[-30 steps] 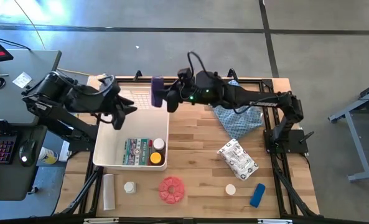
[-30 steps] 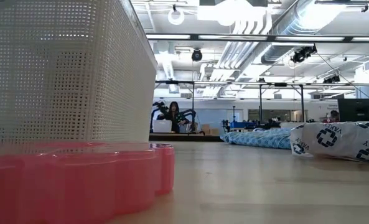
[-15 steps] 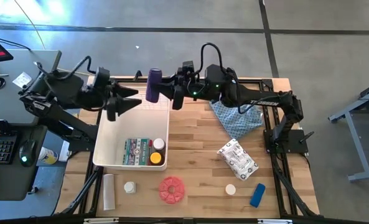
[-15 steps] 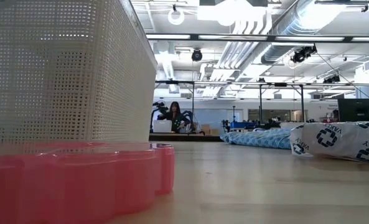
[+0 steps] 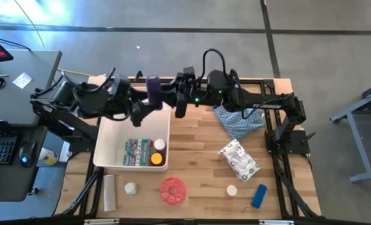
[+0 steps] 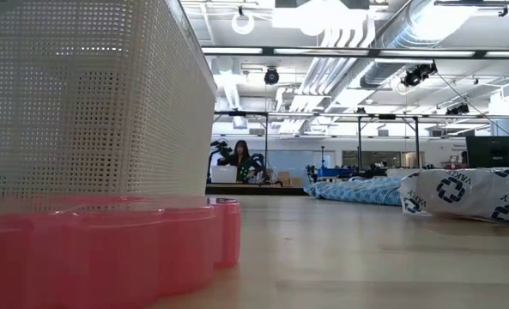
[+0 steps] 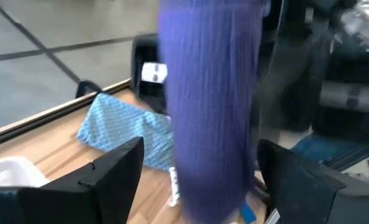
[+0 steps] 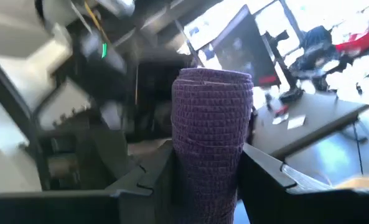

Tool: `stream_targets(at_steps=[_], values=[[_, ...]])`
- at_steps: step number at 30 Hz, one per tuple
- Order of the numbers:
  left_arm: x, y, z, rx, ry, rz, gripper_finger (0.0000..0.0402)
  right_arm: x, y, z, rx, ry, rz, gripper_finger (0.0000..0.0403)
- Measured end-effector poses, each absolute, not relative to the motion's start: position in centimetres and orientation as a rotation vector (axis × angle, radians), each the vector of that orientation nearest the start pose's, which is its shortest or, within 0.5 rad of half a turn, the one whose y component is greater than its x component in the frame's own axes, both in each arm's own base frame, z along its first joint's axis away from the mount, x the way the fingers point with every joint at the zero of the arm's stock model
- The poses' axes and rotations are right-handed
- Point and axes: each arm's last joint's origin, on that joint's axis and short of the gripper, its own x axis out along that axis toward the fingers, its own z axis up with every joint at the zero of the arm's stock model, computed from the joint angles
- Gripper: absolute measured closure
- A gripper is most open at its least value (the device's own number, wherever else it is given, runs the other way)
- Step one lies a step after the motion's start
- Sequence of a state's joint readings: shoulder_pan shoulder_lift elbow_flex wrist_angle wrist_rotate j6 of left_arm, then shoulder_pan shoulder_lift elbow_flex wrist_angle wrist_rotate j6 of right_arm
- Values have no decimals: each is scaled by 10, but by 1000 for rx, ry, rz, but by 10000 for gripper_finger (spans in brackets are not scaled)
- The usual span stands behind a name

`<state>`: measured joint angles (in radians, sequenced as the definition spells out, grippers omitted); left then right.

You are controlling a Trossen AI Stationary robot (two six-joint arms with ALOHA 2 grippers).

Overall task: Pick & place medical supplies in basket/bin
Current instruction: Put the violet rolled gauze into the white bin

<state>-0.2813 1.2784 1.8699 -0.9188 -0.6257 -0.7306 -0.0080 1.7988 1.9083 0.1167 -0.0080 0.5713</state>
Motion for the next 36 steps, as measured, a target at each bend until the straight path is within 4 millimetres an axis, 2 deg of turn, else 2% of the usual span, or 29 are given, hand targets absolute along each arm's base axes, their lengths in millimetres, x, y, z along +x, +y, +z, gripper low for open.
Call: stream_targets(at_steps=[4,9,14,18,28,31,36], values=[[201,-42,517,-581,127,378,64,410,-3,469,571,-211,61,263],[200,-41,517,-589,128,394,73,412,-4,468,571,-218,62,263],[208,-43,514,-596,135,403,88,411,-3,468,566,-224,65,263],[212,-44,512,-595,144,401,120,411,-3,468,571,-221,70,263],[209,-44,509,-554,190,401,238,411,-3,469,570,-226,69,263],[208,-43,509,-550,195,398,252,411,-3,469,570,-227,71,263],[207,-43,508,-537,210,402,245,411,-6,469,567,-224,76,263]])
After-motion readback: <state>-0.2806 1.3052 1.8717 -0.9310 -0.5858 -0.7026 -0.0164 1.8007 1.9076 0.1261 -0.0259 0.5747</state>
